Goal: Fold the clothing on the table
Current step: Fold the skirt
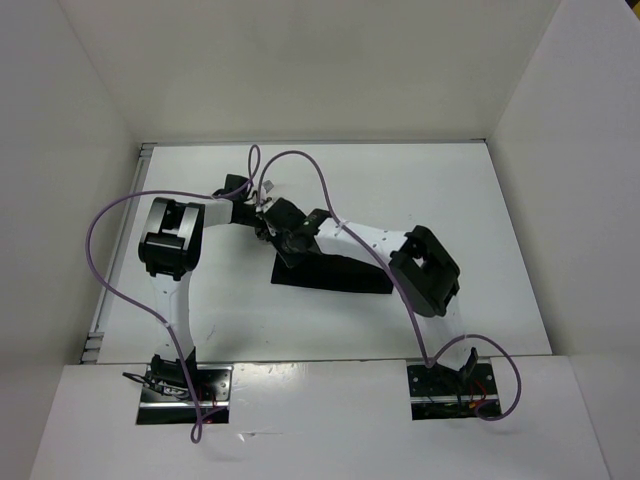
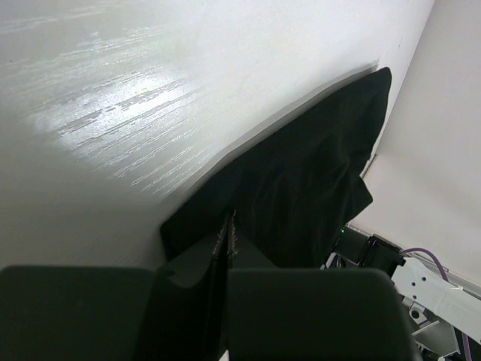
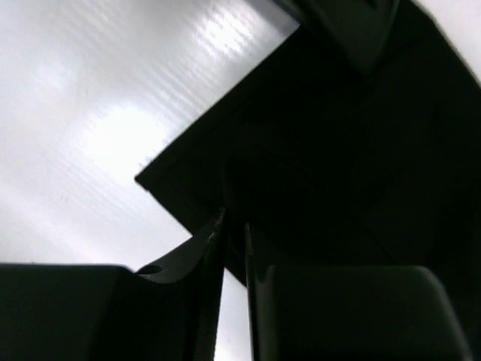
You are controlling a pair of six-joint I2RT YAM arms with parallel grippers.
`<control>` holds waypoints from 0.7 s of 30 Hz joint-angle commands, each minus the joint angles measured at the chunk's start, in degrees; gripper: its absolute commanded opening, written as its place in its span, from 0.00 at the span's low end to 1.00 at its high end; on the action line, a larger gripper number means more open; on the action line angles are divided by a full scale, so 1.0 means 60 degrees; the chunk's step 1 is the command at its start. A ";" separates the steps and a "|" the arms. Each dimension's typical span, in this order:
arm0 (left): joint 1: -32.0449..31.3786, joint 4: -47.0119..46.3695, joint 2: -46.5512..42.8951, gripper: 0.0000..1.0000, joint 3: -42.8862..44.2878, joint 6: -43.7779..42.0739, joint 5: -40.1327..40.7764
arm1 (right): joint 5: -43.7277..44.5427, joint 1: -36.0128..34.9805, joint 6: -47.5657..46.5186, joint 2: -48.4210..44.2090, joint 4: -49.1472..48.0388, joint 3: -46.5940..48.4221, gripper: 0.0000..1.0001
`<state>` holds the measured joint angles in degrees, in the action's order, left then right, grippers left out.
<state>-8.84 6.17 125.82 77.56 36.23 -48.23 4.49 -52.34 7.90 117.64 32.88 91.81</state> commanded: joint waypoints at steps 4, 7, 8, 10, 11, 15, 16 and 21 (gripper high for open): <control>-0.0050 0.0084 0.0241 0.02 0.0096 -0.0340 0.0216 | 0.0599 -0.0271 -0.0277 0.0256 -0.0618 0.0781 0.01; -0.0050 0.0084 0.0241 0.02 0.0096 -0.0340 0.0216 | 0.0467 -0.0505 -0.0277 0.0256 -0.0062 0.1133 0.00; -0.0050 0.0084 0.0241 0.02 0.0096 -0.0340 0.0216 | 0.0105 -0.0506 -0.0161 0.0256 0.0084 0.1250 0.00; -0.0050 0.0084 0.0241 0.02 0.0096 -0.0340 0.0216 | -0.0496 -0.0594 -0.0042 0.0256 0.0626 0.1689 0.00; -0.0050 0.0084 0.0241 0.02 0.0096 -0.0340 0.0216 | -0.1123 -0.0594 0.0074 0.0256 0.0903 0.1923 0.00; -0.0050 0.0084 0.0241 0.02 0.0096 -0.0340 0.0216 | -0.2183 -0.0594 0.0075 0.0780 0.1767 0.2247 0.07; -0.0050 0.0084 0.0241 0.02 0.0096 -0.0427 0.0216 | -0.2271 -0.0594 0.0075 0.0914 0.1959 0.2407 0.16; -0.0050 0.0172 0.0241 0.02 0.0096 -0.0428 0.0216 | -0.2375 -0.0594 0.0075 0.0595 0.2414 0.2131 0.30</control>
<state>-8.84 6.39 125.82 77.56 36.01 -48.31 -6.96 -55.29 8.12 122.85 42.89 104.44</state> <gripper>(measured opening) 0.020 0.279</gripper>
